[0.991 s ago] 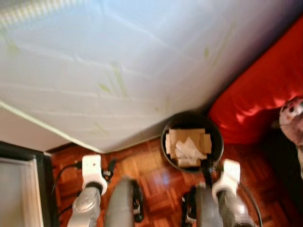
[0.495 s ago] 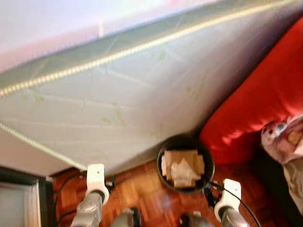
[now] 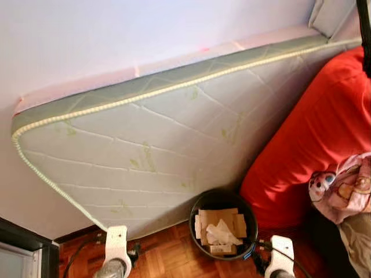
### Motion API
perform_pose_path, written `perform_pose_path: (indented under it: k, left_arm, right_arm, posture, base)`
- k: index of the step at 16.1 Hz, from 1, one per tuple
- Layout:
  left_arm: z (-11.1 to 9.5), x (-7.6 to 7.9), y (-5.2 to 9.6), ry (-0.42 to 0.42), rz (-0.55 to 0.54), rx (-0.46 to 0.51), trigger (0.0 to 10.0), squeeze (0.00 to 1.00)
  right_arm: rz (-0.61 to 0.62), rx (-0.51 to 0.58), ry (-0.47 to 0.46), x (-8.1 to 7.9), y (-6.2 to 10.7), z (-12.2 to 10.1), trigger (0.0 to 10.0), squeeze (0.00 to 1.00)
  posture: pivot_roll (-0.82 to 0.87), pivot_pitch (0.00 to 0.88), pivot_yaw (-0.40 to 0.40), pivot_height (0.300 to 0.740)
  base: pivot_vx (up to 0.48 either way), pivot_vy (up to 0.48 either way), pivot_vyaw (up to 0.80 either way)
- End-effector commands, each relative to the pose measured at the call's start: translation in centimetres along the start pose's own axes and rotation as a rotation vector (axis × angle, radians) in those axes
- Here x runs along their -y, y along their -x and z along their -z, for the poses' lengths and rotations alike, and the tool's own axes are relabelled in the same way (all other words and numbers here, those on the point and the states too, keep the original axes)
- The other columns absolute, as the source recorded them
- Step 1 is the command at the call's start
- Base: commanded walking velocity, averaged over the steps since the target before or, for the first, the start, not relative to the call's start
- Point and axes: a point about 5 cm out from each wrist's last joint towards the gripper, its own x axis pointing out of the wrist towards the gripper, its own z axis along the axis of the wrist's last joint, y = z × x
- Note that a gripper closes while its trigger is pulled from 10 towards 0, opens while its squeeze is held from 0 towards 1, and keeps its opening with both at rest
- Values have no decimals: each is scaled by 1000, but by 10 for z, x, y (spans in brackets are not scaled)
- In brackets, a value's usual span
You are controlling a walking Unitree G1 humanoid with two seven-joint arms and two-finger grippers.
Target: Clean up the room
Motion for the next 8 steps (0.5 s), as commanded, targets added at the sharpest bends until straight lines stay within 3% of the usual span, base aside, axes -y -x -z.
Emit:
perform_pose_path:
  k: [1,4,8]
  left_arm:
    - [13,-7,4,14,-37,-47,10000,0]
    - [32,-16,10,14,-64,-109,10000,0]
    - [47,-16,15,23,-54,-155,10000,0]
  right_arm:
    - [3,-29,21,5,2,9,10000,0]
    - [6,-58,71,9,4,13,10000,0]
    - [-19,-64,120,-4,0,6,10000,0]
  posture:
    - [-98,76,14,740]
    - [-110,74,12,740]
    - [-106,86,10,740]
  base:
    - [0,0,0]
    - [0,0,0]
    - [0,0,-711]
